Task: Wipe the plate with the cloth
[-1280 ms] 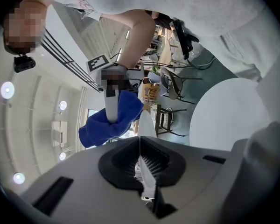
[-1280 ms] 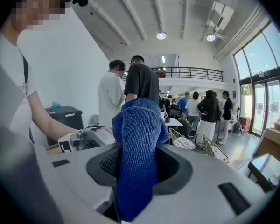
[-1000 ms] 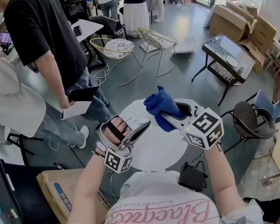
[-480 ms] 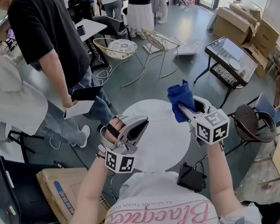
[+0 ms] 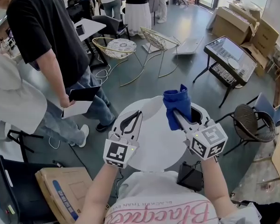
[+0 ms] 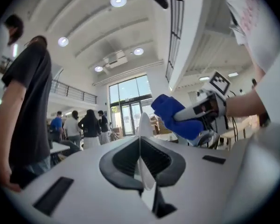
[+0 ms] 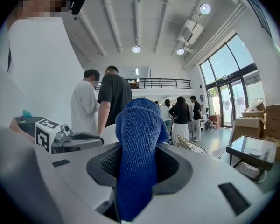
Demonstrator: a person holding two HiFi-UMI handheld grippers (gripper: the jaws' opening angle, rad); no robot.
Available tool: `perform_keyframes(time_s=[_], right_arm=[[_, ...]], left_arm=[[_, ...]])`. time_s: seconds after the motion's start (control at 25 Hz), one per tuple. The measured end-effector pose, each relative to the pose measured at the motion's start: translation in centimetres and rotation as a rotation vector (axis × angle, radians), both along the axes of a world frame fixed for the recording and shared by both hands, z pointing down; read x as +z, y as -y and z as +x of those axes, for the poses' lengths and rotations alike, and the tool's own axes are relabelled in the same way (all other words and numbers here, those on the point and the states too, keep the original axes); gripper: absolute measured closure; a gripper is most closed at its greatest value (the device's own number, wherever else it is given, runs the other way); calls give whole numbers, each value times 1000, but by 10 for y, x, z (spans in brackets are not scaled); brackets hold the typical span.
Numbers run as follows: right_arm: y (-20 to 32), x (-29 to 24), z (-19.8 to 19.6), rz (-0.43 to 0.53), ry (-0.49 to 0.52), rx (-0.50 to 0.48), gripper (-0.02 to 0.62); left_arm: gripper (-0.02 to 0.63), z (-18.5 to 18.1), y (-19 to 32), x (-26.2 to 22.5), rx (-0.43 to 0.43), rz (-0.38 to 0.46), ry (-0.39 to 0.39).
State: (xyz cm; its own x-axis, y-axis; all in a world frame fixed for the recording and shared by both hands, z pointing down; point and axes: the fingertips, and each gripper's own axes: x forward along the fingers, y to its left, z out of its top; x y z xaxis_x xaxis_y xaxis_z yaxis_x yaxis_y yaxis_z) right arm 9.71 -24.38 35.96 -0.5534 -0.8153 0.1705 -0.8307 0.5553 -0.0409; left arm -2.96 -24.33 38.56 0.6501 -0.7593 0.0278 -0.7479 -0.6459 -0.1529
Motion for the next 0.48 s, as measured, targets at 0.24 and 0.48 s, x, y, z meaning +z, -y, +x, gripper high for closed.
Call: perform_keyframes(time_s=[0.24, 0.48], right_arm=[[-12, 3, -3, 35, 61, -21, 443], [-14, 15, 3, 14, 77, 24, 443]], left_arm=[[592, -15, 5, 1, -79, -218, -253], [592, -24, 0, -2, -151, -280, -328]])
